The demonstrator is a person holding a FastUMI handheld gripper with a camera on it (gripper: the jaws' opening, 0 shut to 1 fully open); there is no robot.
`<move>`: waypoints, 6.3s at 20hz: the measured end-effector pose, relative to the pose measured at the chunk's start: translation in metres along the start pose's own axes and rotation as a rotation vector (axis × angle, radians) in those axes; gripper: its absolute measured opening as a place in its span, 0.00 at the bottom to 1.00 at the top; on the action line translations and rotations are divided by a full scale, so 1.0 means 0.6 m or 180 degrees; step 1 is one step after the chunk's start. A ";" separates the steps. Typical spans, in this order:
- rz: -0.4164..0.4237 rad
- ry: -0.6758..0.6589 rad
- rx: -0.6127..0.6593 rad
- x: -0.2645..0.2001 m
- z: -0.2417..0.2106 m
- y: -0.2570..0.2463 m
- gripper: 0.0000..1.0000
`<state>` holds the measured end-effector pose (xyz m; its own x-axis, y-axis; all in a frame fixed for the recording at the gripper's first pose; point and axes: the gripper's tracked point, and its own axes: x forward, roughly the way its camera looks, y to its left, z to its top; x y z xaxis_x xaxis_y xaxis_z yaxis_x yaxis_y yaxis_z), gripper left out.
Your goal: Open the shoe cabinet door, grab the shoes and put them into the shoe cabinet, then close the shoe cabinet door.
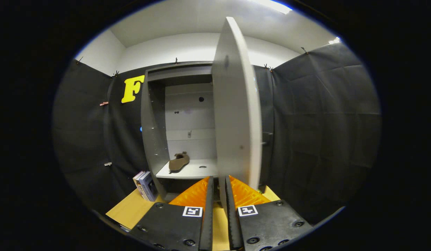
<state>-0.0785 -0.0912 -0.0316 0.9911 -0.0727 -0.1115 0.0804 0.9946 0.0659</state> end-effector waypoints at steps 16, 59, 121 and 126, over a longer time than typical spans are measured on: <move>-0.0020 0.1607 0.0106 0.121 -0.384 0.248 0.23; 0.0231 0.2415 0.0153 0.284 -0.870 0.210 0.06; -0.0316 0.2237 0.0248 0.894 -0.341 0.154 0.08; -0.0203 0.2196 0.0036 0.837 -0.323 0.166 0.55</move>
<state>0.4065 -0.0143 -0.2734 0.6907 -0.0634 -0.7203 0.1409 0.9888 0.0482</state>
